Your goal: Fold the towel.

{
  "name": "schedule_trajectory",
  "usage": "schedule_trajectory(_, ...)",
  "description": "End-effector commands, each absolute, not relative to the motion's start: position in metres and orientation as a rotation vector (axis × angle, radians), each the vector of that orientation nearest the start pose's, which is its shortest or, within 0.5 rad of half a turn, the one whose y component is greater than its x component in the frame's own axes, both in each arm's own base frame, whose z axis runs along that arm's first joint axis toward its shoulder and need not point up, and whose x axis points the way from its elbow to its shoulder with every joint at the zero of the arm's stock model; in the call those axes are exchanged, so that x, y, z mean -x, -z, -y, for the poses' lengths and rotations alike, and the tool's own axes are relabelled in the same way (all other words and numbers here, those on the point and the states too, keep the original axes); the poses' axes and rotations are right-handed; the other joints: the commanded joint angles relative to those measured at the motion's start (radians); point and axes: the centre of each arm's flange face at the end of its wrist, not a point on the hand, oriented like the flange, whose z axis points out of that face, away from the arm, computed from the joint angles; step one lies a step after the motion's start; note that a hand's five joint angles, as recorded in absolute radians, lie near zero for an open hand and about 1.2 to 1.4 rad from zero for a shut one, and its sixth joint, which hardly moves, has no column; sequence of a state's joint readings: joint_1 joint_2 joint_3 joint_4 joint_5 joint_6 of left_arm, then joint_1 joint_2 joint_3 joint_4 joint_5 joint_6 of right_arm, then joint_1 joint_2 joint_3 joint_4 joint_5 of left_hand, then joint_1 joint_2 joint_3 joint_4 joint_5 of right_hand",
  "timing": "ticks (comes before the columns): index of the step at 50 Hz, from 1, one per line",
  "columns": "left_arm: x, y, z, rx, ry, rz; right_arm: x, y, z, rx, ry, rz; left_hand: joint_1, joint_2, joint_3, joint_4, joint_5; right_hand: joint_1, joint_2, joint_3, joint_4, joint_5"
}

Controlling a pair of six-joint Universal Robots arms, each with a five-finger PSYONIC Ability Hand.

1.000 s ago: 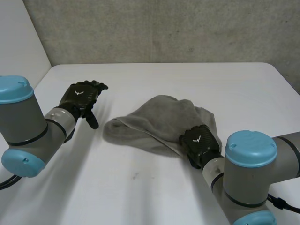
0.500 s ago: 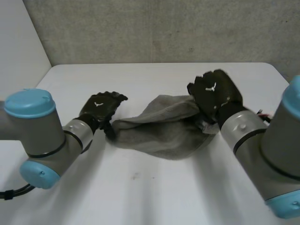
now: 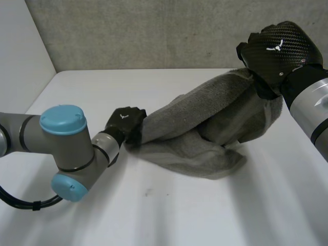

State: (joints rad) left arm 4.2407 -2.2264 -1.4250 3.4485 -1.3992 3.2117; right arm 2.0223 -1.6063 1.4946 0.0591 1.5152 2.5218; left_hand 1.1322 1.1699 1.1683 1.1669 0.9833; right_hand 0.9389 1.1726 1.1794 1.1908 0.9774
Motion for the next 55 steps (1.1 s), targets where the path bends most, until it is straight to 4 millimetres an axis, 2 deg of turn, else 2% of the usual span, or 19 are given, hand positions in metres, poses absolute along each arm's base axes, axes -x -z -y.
schedule_trajectory(1,0.315,-0.213,0.314,-0.892,2.462,-2.304,-0.249,-0.302,0.262,1.375,2.190,-2.033,0.264,0.226,0.228,0.229,0.238,0.457,0.224,0.217,0.205,0.244)
schedule_trajectory(3,0.317,-0.239,0.323,-0.869,2.560,-2.155,-0.254,-0.300,0.275,1.382,2.196,-2.036,0.264,0.226,0.228,0.229,0.238,0.457,0.224,0.217,0.205,0.244)
schedule_trajectory(5,0.317,-0.239,0.323,-0.869,2.561,-2.154,-0.259,-0.305,0.290,1.368,2.243,-2.016,0.264,0.226,0.228,0.229,0.238,0.457,0.224,0.217,0.205,0.244)
schedule_trajectory(7,0.322,-0.310,0.342,-0.779,2.769,-1.780,-0.267,-0.319,0.309,1.319,2.339,-1.962,0.264,0.226,0.228,0.229,0.238,0.457,0.224,0.217,0.205,0.244)
schedule_trajectory(8,0.322,-0.310,0.342,-0.778,2.770,-1.778,-0.277,-0.341,0.331,1.224,2.504,-1.863,0.264,0.226,0.228,0.229,0.238,0.457,0.224,0.217,0.205,0.244)
schedule_trajectory(9,0.323,-0.342,0.346,-0.721,2.858,-1.616,-0.277,-0.341,0.331,1.223,2.505,-1.862,0.264,0.226,0.228,0.229,0.238,0.457,0.224,0.217,0.205,0.244)
schedule_trajectory(10,0.323,-0.342,0.346,-0.721,2.859,-1.614,-0.284,-0.365,0.344,1.104,2.679,-1.719,0.264,0.226,0.228,0.229,0.238,0.457,0.224,0.217,0.205,0.244)
schedule_trajectory(12,0.320,-0.401,0.349,-0.548,3.036,-1.285,-0.290,-0.415,0.356,0.796,3.012,-1.314,0.264,0.226,0.228,0.229,0.238,0.457,0.224,0.217,0.205,0.244)
schedule_trajectory(16,0.306,-0.436,0.342,-0.311,3.105,-1.088,-0.292,-0.432,0.347,0.638,3.150,-1.000,0.264,0.226,0.228,0.229,0.238,0.457,0.224,0.217,0.205,0.244)
schedule_trajectory(18,0.300,-0.429,0.343,-0.301,3.072,-1.129,-0.289,-0.424,0.346,0.679,3.131,-1.016,0.264,0.226,0.228,0.229,0.238,0.457,0.224,0.217,0.205,0.244)
schedule_trajectory(21,0.281,-0.391,0.352,-0.351,2.930,-1.317,-0.293,-0.394,0.341,0.848,3.028,-1.072,0.264,0.226,0.228,0.229,0.238,0.457,0.224,0.217,0.205,0.244)
schedule_trajectory(23,0.263,-0.350,0.350,-0.408,2.789,-1.507,-0.296,-0.351,0.339,1.057,2.852,-1.169,0.264,0.226,0.228,0.229,0.238,0.457,0.224,0.217,0.205,0.244)
schedule_trajectory(26,0.257,-0.325,0.345,-0.450,2.719,-1.606,-0.293,-0.326,0.338,1.161,2.738,-1.258,0.264,0.226,0.228,0.229,0.238,0.457,0.224,0.217,0.205,0.244)
schedule_trajectory(31,0.240,-0.219,0.308,-0.707,2.398,-1.993,-0.265,-0.240,0.320,1.379,2.200,-1.700,0.264,0.226,0.228,0.229,0.238,0.457,0.224,0.217,0.205,0.244)
schedule_trajectory(36,0.234,-0.158,0.263,-0.977,2.113,-2.159,-0.253,-0.192,0.280,1.480,1.760,-1.978,0.264,0.226,0.228,0.229,0.238,0.457,0.224,0.217,0.205,0.244)
schedule_trajectory(40,0.229,-0.134,0.234,-1.137,1.905,-2.228,-0.242,-0.174,0.249,1.546,1.463,-2.113,0.264,0.226,0.228,0.229,0.238,0.457,0.224,0.217,0.205,0.244)
schedule_trajectory(48,0.224,-0.130,0.208,-1.241,1.703,-2.338,-0.237,-0.185,0.238,1.438,1.500,-2.136,0.264,0.226,0.228,0.229,0.238,0.457,0.224,0.217,0.205,0.244)
schedule_trajectory(53,0.223,-0.144,0.209,-1.225,1.757,-2.301,-0.226,-0.191,0.245,1.264,1.553,-2.181,-0.345,-0.382,-0.381,-0.379,-0.370,0.457,0.224,0.217,0.205,0.244)
schedule_trajectory(55,0.223,-0.147,0.211,-1.213,1.772,-2.291,-0.221,-0.189,0.249,1.214,1.555,-2.208,-0.364,-0.401,-0.400,-0.398,-0.389,0.457,0.224,0.217,0.205,0.244)
